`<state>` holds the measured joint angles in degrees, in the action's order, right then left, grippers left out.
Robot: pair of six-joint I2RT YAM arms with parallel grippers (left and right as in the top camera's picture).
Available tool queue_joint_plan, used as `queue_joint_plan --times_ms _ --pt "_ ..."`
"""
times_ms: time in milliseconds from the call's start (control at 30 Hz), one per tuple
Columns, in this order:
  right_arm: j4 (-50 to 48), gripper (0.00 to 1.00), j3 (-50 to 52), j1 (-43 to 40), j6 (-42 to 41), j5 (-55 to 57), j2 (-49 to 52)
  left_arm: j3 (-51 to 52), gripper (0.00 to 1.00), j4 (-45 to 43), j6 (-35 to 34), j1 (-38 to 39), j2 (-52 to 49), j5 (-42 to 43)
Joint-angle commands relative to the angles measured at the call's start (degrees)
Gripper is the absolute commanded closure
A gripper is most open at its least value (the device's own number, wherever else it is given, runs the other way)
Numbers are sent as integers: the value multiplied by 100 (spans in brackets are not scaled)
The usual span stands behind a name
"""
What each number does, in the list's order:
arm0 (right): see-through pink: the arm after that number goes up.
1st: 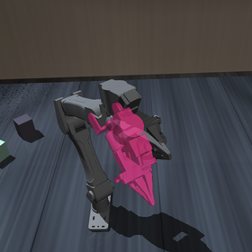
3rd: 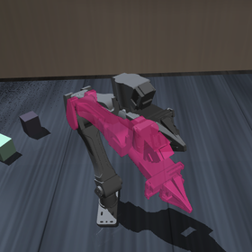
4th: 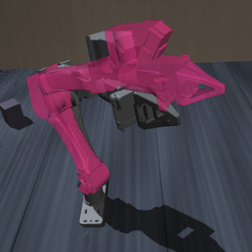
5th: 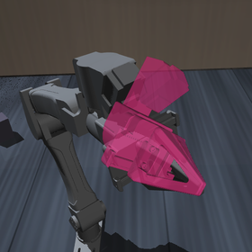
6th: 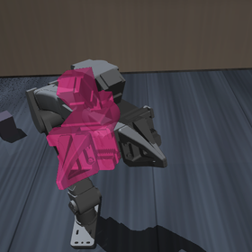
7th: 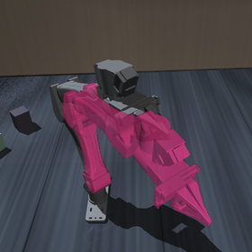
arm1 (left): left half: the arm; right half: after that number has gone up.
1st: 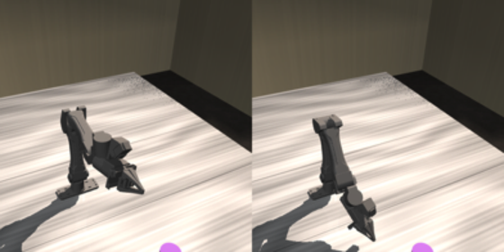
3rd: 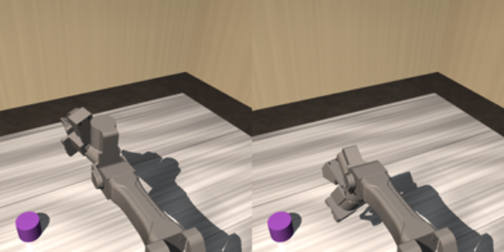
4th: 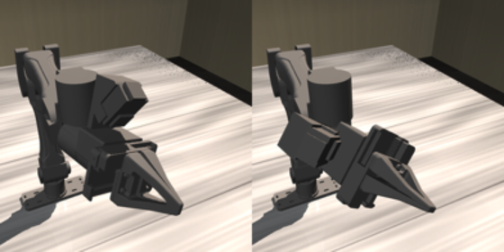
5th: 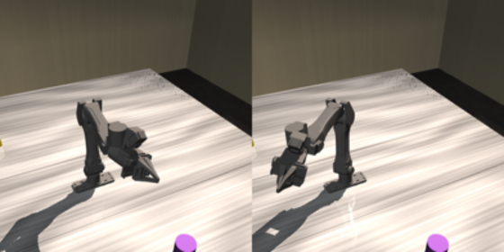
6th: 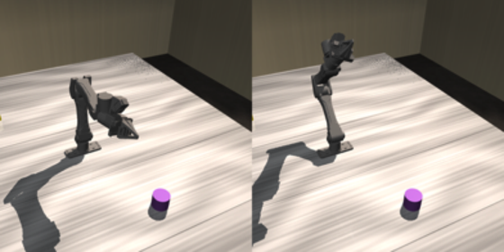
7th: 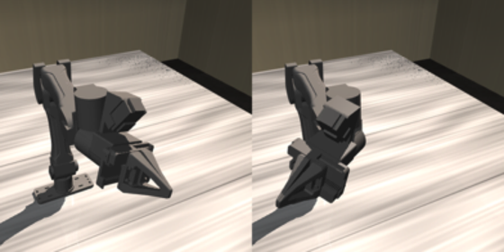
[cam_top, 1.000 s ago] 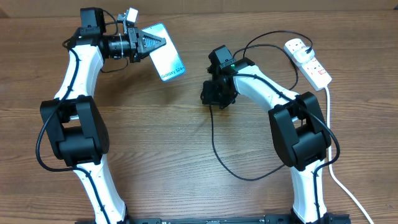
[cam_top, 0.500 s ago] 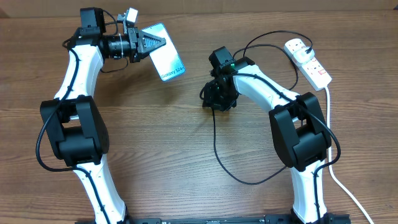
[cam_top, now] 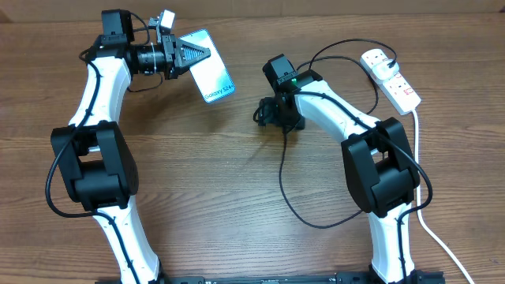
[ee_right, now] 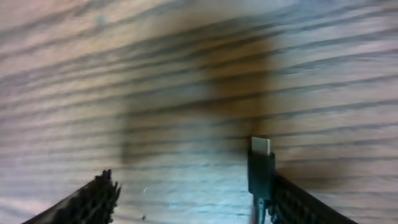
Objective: Plug charger to phone and switch on socket
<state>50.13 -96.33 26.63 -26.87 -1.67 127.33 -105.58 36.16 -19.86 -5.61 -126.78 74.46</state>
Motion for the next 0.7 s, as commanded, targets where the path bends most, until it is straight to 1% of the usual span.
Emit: queue_joint_plan --times_ms 0,67,133,233,267,333,433,500,567,633,667 --pt "33 20 -17 -17 -57 503 31 -103 96 -22 -116 33 52 157" --pt "52 21 -17 -17 -52 417 31 -103 96 -22 -116 33 52 160" --pt "24 22 -44 -17 234 -155 31 -103 96 -22 -116 33 52 160" --pt "-173 22 -46 -66 1073 -1604 31 -103 96 -22 -116 33 52 160" --pt "-184 23 -46 -83 1228 -1928 31 -103 96 -20 -116 35 52 162" --pt "-74 26 -46 -122 1182 -1843 31 -103 96 -15 -116 37 52 162" --pt "179 25 -46 -177 835 -1147 31 -103 96 -17 -116 37 52 160" --pt "334 25 -46 -201 739 -896 31 -103 96 -17 -116 37 52 160" --pt "431 26 -44 -210 739 -881 31 -103 96 -17 -116 37 52 160" --pt "468 30 -37 -210 761 -885 33 -103 96 -17 -116 37 52 160" --pt "466 35 -37 -210 793 -890 33 -103 96 -17 -116 37 52 160"
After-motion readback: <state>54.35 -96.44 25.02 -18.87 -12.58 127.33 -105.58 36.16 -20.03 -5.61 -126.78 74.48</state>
